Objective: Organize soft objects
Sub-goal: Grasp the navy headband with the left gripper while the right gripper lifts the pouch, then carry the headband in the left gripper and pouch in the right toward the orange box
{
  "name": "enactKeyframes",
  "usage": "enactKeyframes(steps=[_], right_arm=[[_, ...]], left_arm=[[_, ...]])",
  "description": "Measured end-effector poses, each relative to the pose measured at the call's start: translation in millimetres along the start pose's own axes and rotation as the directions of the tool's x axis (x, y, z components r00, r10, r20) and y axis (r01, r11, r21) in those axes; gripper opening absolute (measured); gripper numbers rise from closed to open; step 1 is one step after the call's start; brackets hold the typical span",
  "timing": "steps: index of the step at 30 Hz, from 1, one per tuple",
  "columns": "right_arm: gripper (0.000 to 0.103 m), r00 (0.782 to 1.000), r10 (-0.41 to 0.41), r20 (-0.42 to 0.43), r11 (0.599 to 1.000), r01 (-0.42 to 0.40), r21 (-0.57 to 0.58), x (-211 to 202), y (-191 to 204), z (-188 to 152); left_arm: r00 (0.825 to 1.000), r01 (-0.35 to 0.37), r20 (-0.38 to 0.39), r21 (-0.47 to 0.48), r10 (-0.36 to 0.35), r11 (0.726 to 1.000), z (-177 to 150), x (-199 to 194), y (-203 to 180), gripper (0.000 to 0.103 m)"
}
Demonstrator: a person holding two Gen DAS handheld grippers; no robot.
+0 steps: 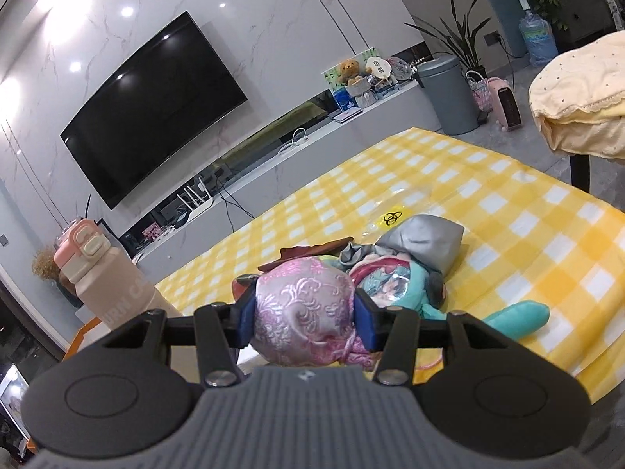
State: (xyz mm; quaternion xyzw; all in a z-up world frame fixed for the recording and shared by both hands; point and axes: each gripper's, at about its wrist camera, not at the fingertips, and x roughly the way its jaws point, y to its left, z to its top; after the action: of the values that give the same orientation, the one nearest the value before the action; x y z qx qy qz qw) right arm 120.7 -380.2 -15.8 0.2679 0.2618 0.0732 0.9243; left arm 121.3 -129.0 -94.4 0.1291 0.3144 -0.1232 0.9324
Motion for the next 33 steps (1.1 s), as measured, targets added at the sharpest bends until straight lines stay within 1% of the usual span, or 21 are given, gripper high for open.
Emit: enactKeyframes(steps=[3, 5, 6, 8, 12, 14, 17, 18, 20, 24, 27, 29, 33], right_arm=[[0.050, 1.000, -0.001, -0.011, 1.000, 0.001, 0.004, 1, -1, -1], [0.050, 1.000, -0.004, -0.017, 1.000, 0.004, -0.004, 2, 0, -2], [0.050, 1.000, -0.005, -0.019, 1.000, 0.005, -0.006, 2, 0, -3], [0.050, 1.000, -0.004, -0.023, 1.000, 0.004, -0.008, 3, 1, -3], [0.050, 0.999, -0.011, -0.034, 1.000, 0.010, -0.015, 5, 1, -4], [0.050, 0.999, -0.016, -0.040, 1.000, 0.015, -0.015, 5, 1, -5], [0.050, 0.999, -0.019, -0.050, 1.000, 0.019, -0.007, 7, -1, -6], [0.050, 0.998, -0.021, -0.052, 1.000, 0.021, -0.007, 7, -2, -6], [0.050, 0.998, -0.021, -0.054, 1.000, 0.021, -0.012, 7, -2, -7], [0.050, 0.998, -0.027, -0.058, 1.000, 0.026, -0.014, 8, -1, -8], [0.050, 0.998, -0.027, -0.063, 1.000, 0.027, -0.011, 8, -2, -8], [0.050, 0.998, -0.023, -0.063, 1.000, 0.022, -0.008, 9, -3, -8], [0.050, 0.999, -0.010, -0.054, 1.000, 0.010, -0.009, 6, -3, -7]], left_arm=[[1.000, 0.028, -0.002, -0.064, -0.028, 0.998, -2, -1, 9, 0.036], [0.999, 0.038, -0.011, -0.082, -0.039, 0.996, -2, -2, 12, 0.018], [0.999, 0.024, -0.019, -0.090, -0.025, 0.996, -2, -4, 14, 0.006], [1.000, 0.007, -0.022, -0.107, -0.009, 0.994, -3, -8, 17, 0.006], [1.000, 0.026, -0.012, -0.181, -0.029, 0.983, -6, -19, 28, 0.005], [0.999, 0.035, -0.001, -0.224, -0.036, 0.974, -1, -26, 33, 0.005], [0.997, 0.050, 0.065, -0.258, -0.035, 0.965, 12, -48, 41, 0.005], [0.995, 0.057, 0.096, -0.262, -0.032, 0.963, 19, -56, 44, 0.005], [0.990, 0.072, 0.133, -0.278, -0.036, 0.958, 32, -71, 50, 0.005], [0.979, 0.116, 0.197, -0.346, -0.049, 0.931, 52, -98, 70, 0.005], [0.979, 0.133, 0.193, -0.387, -0.061, 0.912, 63, -105, 81, 0.005], [0.980, 0.141, 0.188, -0.401, -0.069, 0.905, 68, -107, 85, 0.005], [0.977, 0.138, 0.205, -0.395, -0.059, 0.908, 74, -115, 84, 0.005]])
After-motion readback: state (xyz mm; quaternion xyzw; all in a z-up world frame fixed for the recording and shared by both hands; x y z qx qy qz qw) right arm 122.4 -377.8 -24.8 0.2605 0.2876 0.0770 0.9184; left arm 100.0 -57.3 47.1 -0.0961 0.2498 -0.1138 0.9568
